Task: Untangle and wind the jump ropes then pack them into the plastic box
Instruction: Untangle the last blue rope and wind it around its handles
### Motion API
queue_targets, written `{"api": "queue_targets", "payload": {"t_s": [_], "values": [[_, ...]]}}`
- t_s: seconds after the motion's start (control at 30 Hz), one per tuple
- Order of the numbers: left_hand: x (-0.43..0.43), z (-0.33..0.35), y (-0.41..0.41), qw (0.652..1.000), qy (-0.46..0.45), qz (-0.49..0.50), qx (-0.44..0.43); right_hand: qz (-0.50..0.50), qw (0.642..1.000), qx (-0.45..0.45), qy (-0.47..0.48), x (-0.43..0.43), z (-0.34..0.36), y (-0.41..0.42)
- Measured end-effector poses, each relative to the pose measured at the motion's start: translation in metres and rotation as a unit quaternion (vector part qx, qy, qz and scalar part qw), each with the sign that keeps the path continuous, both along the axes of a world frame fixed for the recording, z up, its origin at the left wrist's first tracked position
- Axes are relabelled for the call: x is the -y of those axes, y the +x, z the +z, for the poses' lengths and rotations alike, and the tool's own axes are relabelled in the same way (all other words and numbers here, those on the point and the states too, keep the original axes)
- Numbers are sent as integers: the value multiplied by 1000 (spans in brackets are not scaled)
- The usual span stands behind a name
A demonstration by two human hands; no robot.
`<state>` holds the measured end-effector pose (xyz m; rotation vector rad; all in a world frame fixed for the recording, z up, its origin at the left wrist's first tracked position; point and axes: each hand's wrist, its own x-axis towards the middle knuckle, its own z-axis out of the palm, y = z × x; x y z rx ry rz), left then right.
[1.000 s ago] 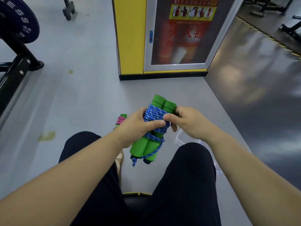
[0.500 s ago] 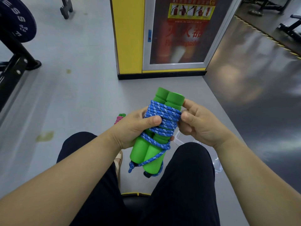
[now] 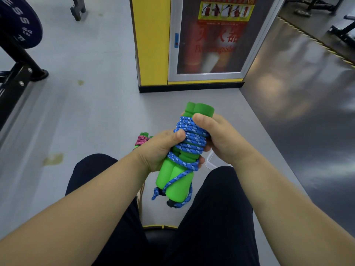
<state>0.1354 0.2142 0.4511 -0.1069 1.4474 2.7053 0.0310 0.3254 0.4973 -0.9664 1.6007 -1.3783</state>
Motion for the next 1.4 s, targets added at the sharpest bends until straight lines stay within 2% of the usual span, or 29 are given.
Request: {"api": "queue_targets", "payload": {"t_s": [0.07, 0.1, 0.17, 0.27, 0.33, 0.43, 0.63, 0.73, 0.83, 0.9, 1.03, 1.1, 1.13, 1.2, 1.27, 1.3, 1.33, 1.4], "values": [[-1, 6, -3, 997, -51, 20, 56, -30, 999, 27, 3, 1, -7, -4], [-1, 9, -4, 988, -113, 38, 99, -59, 998, 35, 7, 1, -10, -6], [-4, 13, -3, 945, -274, 63, 164, -124, 992, 15, 16, 2, -15, -8], [-23, 12, -2, 900, -403, 100, 130, -170, 985, -13, 21, 6, -17, -6], [-32, 0, -4, 870, -443, 183, 115, -170, 985, -13, 22, 10, -19, -3], [-33, -5, -3, 852, -443, 257, 113, -140, 989, -36, 40, 12, -19, 0], [-20, 2, 4, 876, -382, 271, 114, -82, 995, 4, 60, 2, -24, -11], [-18, 4, 3, 881, -373, 269, 113, -136, 990, 26, 17, 2, -28, -6], [-15, 2, 3, 890, -346, 272, 116, -261, 962, 73, -15, 0, -30, 1], [-11, -1, 4, 898, -325, 269, 126, -273, 959, 70, -9, -5, -29, 0], [-5, -3, 8, 909, -306, 253, 128, -124, 992, 2, 36, -14, -18, -5], [-4, -2, 8, 910, -309, 243, 131, -62, 995, -44, 65, -16, -9, -10], [-5, -1, 8, 911, -309, 239, 133, -32, 991, -98, 88, -16, -5, -12], [-5, -1, 9, 917, -297, 232, 133, 24, 950, -287, 123, -13, 0, -16], [-5, -1, 10, 926, -272, 221, 137, 45, 859, -504, 80, -9, 0, -22], [-5, -1, 12, 932, -259, 212, 140, 41, 819, -569, 51, -8, -4, -26], [-4, -1, 13, 938, -245, 200, 143, 25, 798, -601, 33, -8, -7, -30], [-4, 3, 16, 950, -222, 164, 147, -21, 775, -632, 3, -9, -11, -40]]}}
